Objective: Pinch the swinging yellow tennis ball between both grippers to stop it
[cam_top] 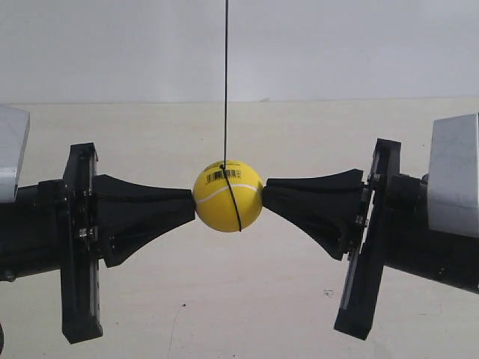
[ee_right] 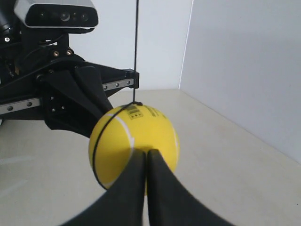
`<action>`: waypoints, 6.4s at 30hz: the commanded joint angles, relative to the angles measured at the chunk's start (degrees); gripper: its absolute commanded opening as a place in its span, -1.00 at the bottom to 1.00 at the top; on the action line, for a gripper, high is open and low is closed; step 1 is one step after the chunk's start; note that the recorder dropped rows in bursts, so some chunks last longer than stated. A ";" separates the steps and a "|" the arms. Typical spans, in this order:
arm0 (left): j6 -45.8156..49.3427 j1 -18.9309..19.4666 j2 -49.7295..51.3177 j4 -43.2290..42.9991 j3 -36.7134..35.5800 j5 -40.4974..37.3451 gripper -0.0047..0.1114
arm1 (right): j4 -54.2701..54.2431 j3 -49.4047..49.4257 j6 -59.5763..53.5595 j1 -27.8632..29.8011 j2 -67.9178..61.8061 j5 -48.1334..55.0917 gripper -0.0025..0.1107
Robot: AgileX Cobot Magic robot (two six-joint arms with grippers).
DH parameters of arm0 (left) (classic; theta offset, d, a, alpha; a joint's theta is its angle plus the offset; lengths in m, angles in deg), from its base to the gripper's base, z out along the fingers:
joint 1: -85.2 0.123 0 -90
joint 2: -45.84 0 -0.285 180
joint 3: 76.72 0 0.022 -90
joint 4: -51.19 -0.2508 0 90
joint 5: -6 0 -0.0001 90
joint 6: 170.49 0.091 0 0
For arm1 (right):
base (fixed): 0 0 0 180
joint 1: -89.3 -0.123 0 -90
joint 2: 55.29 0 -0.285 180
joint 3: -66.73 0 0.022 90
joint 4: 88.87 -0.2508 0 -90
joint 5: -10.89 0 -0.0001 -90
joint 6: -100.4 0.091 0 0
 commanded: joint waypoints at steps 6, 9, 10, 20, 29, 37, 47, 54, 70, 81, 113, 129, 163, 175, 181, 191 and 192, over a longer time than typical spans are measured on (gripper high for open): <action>-0.27 -0.31 0.05 -0.34 0.20 0.52 -0.84 | 0.37 -0.22 0.41 -0.15 0.52 -0.13 -0.96; -0.27 -0.31 0.05 -0.34 0.20 0.52 -0.84 | 0.37 -0.22 0.41 -0.15 0.52 -0.13 -0.96; -0.27 -0.31 0.05 -0.34 0.20 0.52 -0.84 | 0.37 -0.22 0.41 -0.15 0.52 -0.13 -0.96; -0.27 -0.31 0.05 -0.34 0.20 0.52 -0.84 | 0.37 -0.22 0.41 -0.15 0.52 -0.13 -0.96; -0.27 -0.21 0.03 0.52 0.20 0.52 -0.84 | -0.07 -0.22 0.40 -0.15 0.52 1.38 -0.96; 0.23 -0.20 0.03 5.15 0.20 -5.28 -0.84 | -10.16 -0.22 0.40 -0.15 0.52 13.52 -0.96; 0.23 -0.20 0.03 17.68 0.20 -17.23 -0.84 | -17.86 -0.22 -0.69 -0.15 0.52 20.52 -0.96; -0.76 -0.20 0.03 15.33 0.20 -16.02 -0.84 | -17.07 -0.22 0.49 -0.15 1.16 20.89 -0.96; -1.54 -0.20 0.03 2.56 0.20 -2.03 -0.84 | 11.40 -0.22 10.24 -0.15 12.81 13.34 -0.96; -1.54 -0.20 0.03 -3.74 0.20 0.52 -0.84 | 10.94 -0.22 10.50 -0.15 12.81 12.17 -0.96; -2.46 -0.34 0.07 -3.86 0.20 0.52 -0.84 | 11.11 -0.22 11.12 -0.15 12.81 10.51 -0.96; -4.13 -0.34 0.07 -6.78 0.20 0.52 -0.84 | 13.60 -0.22 13.09 -0.15 12.81 10.54 -0.96; -4.13 -0.34 0.07 -6.07 0.20 0.52 -0.84 | 13.88 -0.22 13.14 -0.15 12.81 10.54 -0.96; -7.64 -0.21 0.07 13.73 0.20 -14.96 -0.84 | -7.91 -0.22 9.68 -0.15 12.81 31.32 -0.96; -9.29 -0.21 -0.19 22.09 0.20 -23.76 -0.84 | -14.87 -0.22 7.37 -0.15 12.81 37.76 -0.96; -5.18 -0.21 -13.58 33.37 -0.52 -45.05 -0.84 | -30.00 -0.22 -3.71 -0.15 13.56 44.71 -0.96; -5.18 -0.21 -15.96 34.02 -1.13 -45.63 -0.84 | -30.00 -0.22 -3.71 -0.15 14.09 44.81 -0.96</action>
